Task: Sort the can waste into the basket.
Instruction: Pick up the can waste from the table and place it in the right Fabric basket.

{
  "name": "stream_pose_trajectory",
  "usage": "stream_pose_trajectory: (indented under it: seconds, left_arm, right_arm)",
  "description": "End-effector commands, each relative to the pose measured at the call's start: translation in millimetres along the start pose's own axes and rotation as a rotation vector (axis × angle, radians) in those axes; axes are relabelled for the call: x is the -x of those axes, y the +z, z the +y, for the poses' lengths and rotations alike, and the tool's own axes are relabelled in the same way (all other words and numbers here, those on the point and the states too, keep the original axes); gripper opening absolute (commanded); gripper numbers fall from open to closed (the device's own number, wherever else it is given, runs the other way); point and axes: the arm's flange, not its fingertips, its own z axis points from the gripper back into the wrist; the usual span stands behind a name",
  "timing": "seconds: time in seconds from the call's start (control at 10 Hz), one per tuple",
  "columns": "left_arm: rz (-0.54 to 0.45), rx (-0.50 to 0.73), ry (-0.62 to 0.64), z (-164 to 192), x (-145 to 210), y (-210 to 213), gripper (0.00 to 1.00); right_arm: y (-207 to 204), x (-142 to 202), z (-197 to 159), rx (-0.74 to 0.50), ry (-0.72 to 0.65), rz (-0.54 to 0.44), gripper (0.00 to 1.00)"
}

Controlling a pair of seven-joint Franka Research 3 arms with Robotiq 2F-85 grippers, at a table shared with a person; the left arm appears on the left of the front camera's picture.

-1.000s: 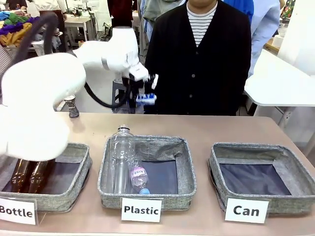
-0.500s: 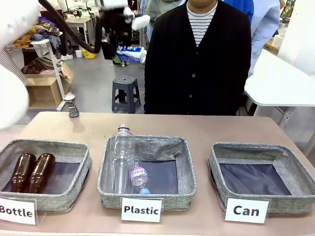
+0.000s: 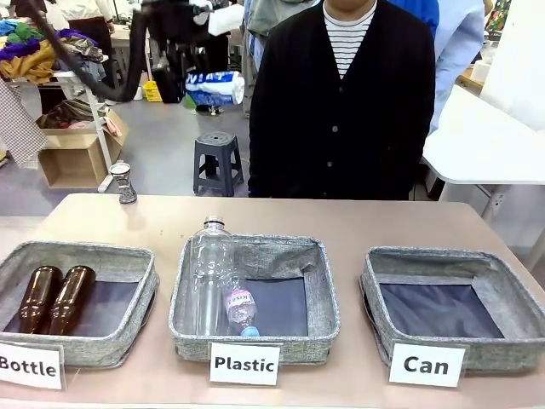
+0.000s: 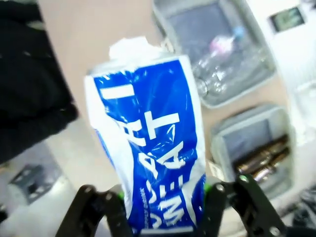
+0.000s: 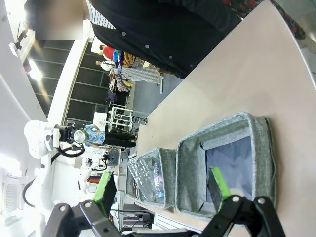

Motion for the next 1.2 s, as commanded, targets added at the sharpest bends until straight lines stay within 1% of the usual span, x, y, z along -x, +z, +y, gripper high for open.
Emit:
stream_pose_trajectory:
  seconds: [0.0, 0.1, 0.2, 0.3, 0.4, 0.8, 0.9, 1.0, 1.1]
  left_arm:
    - [-0.018, -0.061, 0.103, -243.5, 27.1, -169.8, 0.00]
    - [-0.066, -0.100, 0.145, -253.8, 34.1, -168.7, 0.00]
    - [-0.127, -0.149, 0.211, -258.2, 46.2, -165.0, 0.00]
    - [-0.175, -0.169, 0.245, -258.0, 55.9, -162.8, 0.00]
    - [-0.070, -0.058, 0.172, -75.3, 20.6, -60.5, 0.00]
    - [-0.070, -0.058, 0.172, -75.3, 20.6, -60.5, 0.00]
    - [-0.082, -0.075, 0.168, -84.0, 17.0, -67.3, 0.15]
    - [-0.237, -0.074, 0.134, -61.5, -12.1, -80.5, 0.15]
    - [-0.282, -0.028, 0.041, -48.4, -65.8, -98.1, 0.15]
  right_arm:
    - [-0.5, -2.2, -0.3, -0.022, 0.025, -0.018, 1.00]
    - [-0.5, -2.2, -0.3, -0.022, 0.025, -0.018, 1.00]
    - [-0.5, -2.2, -0.3, -0.022, 0.025, -0.018, 1.00]
    - [-0.5, -2.2, -0.3, -0.022, 0.025, -0.018, 1.00]
    - [-0.5, -2.2, -0.3, -0.022, 0.025, -0.018, 1.00]
    - [-0.5, -2.2, -0.3, -0.022, 0.025, -0.018, 1.00]
    - [-0.2, 0.0, -0.2, 0.000, -0.001, 0.000, 1.00]
    - [23.2, 2.4, 18.6, 0.111, 0.064, -0.002, 1.00]
    - [49.8, 3.6, 25.0, 0.188, 0.072, 0.095, 1.00]
